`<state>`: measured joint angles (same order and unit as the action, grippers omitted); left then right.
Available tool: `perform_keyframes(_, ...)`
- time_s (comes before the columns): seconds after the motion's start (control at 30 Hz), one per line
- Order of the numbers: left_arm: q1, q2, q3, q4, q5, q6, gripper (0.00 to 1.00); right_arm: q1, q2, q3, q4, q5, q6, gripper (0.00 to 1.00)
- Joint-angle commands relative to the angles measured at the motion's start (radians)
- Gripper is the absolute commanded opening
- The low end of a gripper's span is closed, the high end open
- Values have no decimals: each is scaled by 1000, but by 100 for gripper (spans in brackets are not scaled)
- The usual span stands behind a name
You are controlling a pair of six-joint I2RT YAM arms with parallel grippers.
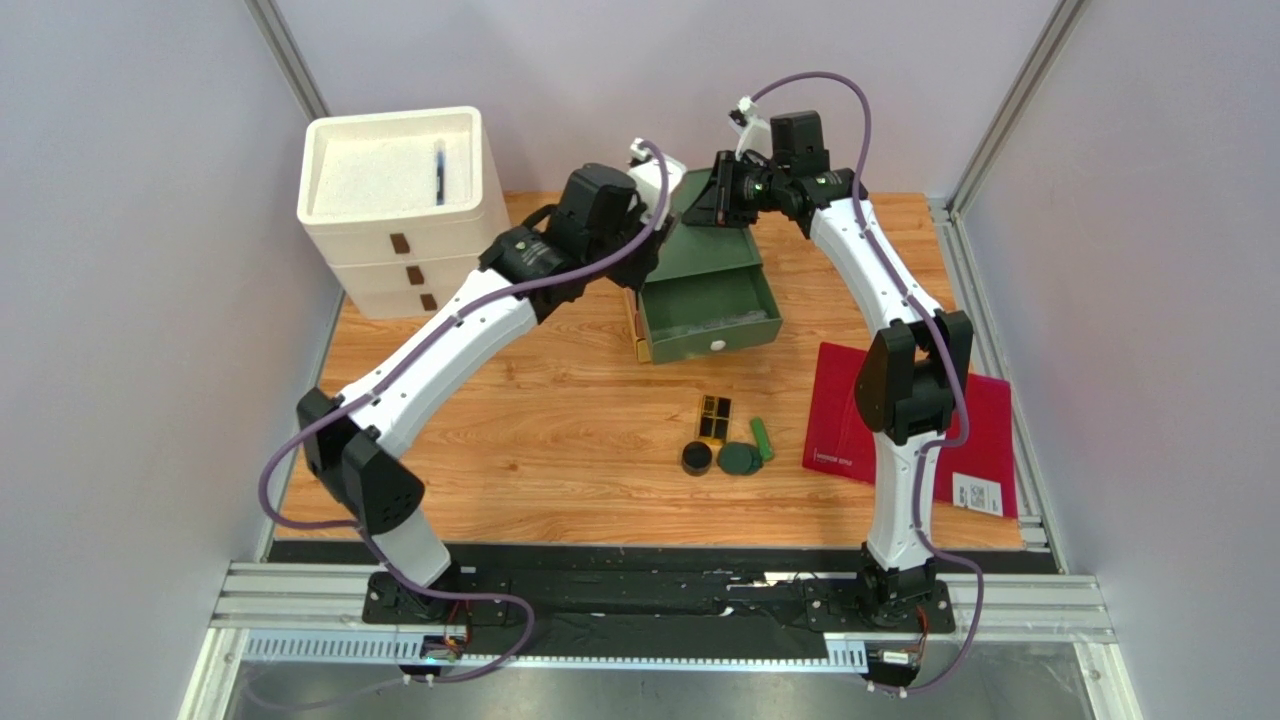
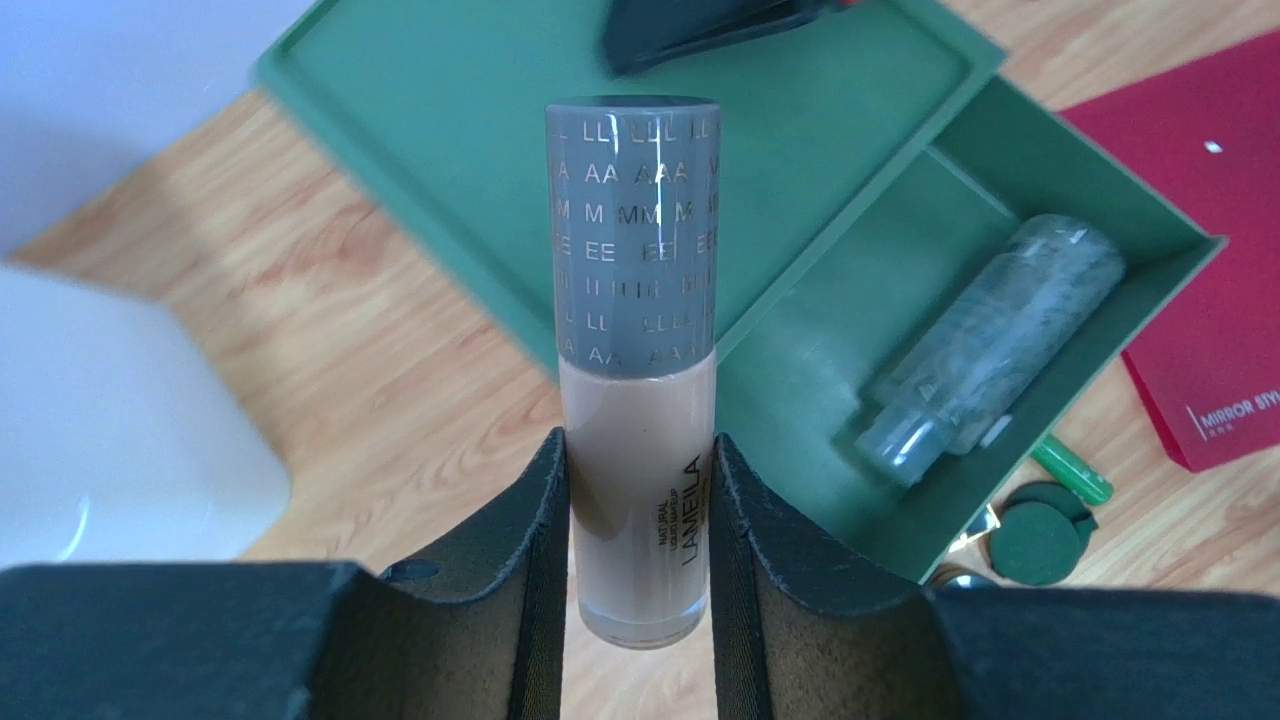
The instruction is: Organize the makeup
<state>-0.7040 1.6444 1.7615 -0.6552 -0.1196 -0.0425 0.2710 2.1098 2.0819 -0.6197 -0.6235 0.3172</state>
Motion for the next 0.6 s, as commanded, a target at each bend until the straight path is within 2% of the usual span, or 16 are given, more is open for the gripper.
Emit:
perform_keyframes(0.0,-44,83,93,26,161,150,0,2,62,-34,-94,25,-4,14)
perform_keyframes(0.3,-69,127,55,23,276,156,1,-3,76,-31,-100,16,-1,14)
perform_keyframes(0.4,-68,127,53,11,270,141,24,-4,76,-29,-100,16,-3,15)
perform_keyframes(0.43,-68,130,56,9,265,136,52,-3,76,-28,-100,18,-1,15)
perform_keyframes(0.47,-68,129,56,11,259,133,65,-3,79,-26,-100,16,-1,15)
perform_keyframes(0.53,-69,129,61,14,235,145,76,-4,82,-22,-100,16,2,15)
perform_keyframes(0.57,-68,129,64,14,219,150,77,-3,84,-20,-100,16,2,15)
